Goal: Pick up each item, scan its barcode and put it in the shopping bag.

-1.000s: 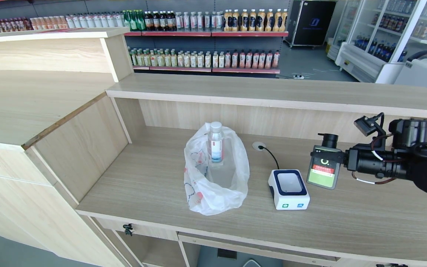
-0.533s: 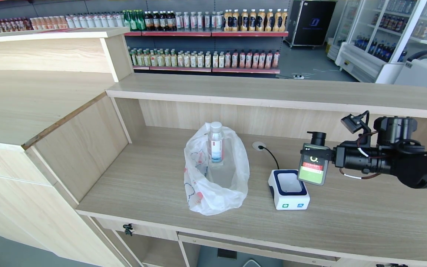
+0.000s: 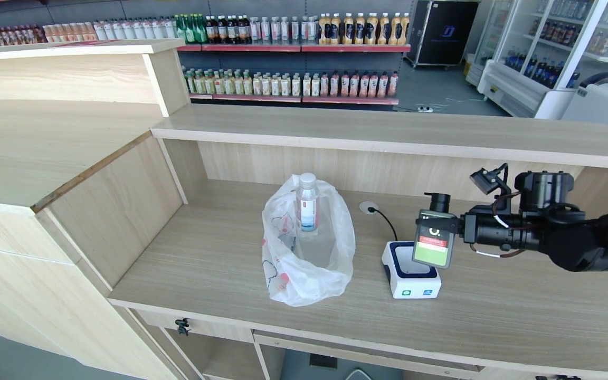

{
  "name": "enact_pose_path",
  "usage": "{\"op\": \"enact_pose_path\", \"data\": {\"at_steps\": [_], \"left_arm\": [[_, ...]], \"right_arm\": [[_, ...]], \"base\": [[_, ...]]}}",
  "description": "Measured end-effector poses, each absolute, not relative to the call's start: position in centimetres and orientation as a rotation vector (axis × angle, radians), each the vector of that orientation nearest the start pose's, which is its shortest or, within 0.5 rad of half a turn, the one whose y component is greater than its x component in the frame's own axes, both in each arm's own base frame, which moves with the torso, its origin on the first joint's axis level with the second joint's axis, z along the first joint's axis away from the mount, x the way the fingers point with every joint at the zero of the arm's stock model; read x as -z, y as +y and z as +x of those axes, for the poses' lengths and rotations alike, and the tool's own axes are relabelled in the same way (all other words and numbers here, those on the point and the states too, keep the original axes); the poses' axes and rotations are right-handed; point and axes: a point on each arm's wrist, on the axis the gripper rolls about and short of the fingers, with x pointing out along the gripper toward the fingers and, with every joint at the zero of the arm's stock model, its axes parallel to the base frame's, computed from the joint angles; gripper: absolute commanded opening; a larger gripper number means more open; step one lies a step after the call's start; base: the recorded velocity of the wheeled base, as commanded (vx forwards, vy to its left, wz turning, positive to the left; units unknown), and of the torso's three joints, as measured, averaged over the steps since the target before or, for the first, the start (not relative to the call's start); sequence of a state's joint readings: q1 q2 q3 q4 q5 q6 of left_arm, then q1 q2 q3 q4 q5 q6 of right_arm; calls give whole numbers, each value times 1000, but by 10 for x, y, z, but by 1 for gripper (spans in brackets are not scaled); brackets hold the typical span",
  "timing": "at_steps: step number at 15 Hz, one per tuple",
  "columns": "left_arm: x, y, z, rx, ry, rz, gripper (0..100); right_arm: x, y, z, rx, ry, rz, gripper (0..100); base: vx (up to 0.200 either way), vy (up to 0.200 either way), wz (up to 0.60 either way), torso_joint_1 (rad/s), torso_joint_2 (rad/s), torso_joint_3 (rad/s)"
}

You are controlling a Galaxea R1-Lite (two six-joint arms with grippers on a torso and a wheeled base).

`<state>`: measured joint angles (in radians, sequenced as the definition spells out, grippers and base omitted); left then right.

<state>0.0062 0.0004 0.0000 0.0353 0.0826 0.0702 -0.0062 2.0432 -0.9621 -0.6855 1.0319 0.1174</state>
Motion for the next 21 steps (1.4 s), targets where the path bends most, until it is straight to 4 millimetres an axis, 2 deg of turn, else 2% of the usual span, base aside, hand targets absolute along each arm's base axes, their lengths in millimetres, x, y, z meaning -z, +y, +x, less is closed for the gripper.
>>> {"op": "enact_pose_path", "data": {"at_steps": [10, 13, 15, 17, 18, 21], "left_arm": [[-72, 2, -23, -87, 38, 72, 100], [-72, 2, -23, -86, 39, 72, 100], [-72, 2, -23, -87, 38, 72, 100], [-72, 2, -23, -87, 38, 72, 100], [-72, 2, -23, -87, 39, 72, 100], [-72, 2, -23, -87, 38, 72, 100]], "right_arm": [[-116, 17, 371, -993, 408, 304, 0], [-140, 9, 357, -889, 369, 273, 0], [-169, 2, 341, -686, 297, 211, 0], [-194, -5, 318, -431, 209, 102, 0], [-200, -7, 307, -356, 179, 13, 0], [-202, -24, 278, -148, 164, -451, 0]], "base": [[0, 0, 0, 0, 0, 0], [0, 0, 0, 0, 0, 0], [0, 0, 0, 0, 0, 0], [0, 0, 0, 0, 0, 0], [0, 0, 0, 0, 0, 0], [0, 0, 0, 0, 0, 0]]}}
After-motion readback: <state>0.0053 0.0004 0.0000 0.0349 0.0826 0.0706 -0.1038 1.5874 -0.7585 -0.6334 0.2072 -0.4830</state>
